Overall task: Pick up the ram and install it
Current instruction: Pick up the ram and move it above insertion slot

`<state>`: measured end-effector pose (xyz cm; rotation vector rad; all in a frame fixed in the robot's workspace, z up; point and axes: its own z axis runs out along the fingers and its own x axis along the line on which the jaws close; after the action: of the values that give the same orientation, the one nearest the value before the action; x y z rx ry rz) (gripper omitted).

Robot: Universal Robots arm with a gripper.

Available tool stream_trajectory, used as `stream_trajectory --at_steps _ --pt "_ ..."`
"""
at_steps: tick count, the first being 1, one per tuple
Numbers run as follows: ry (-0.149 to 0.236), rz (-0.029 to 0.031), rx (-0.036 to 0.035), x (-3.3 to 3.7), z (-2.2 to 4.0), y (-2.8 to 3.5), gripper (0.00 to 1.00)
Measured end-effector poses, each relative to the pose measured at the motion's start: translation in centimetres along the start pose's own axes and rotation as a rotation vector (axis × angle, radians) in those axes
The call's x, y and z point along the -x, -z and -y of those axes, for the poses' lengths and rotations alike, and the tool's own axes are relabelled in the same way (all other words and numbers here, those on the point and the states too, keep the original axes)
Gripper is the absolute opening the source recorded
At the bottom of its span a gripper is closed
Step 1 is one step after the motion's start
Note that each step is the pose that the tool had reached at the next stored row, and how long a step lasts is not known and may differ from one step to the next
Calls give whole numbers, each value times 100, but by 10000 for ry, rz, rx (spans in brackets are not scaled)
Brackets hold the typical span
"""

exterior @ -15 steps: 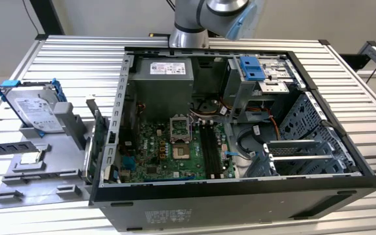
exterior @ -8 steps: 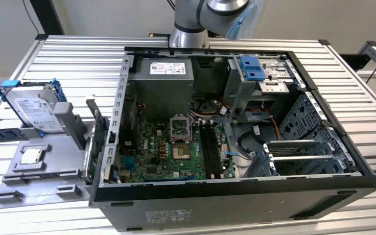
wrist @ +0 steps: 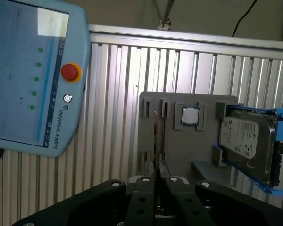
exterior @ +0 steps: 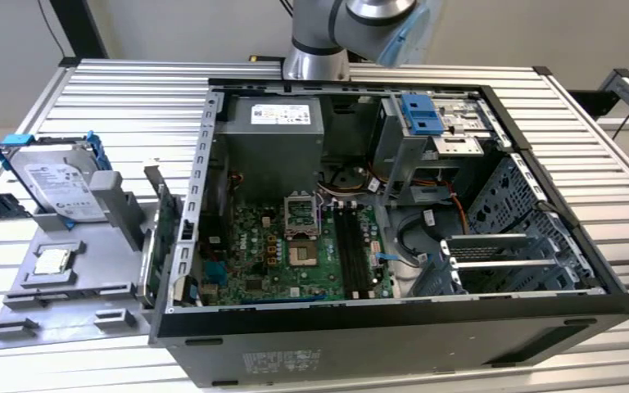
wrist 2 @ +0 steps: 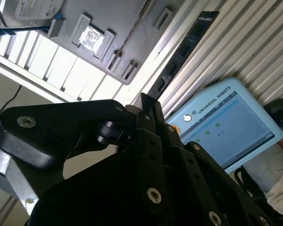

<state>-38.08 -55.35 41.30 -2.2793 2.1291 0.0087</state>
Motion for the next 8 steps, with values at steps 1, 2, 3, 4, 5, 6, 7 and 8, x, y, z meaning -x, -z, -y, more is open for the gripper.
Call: stream_trajectory --at_steps 1,2,3,4,5,6,7,8 --pt "0 0 1 0 0 1 0" --pt "0 1 0 0 0 1 0" --pt "0 1 0 0 0 1 0" --pt "0 3 -2 0 0 0 0" --pt "1 1 0 0 0 1 0" --pt "0 2 -1 0 0 1 0" --pt "0 2 -1 0 0 1 0" --pt "0 2 -1 0 0 1 0"
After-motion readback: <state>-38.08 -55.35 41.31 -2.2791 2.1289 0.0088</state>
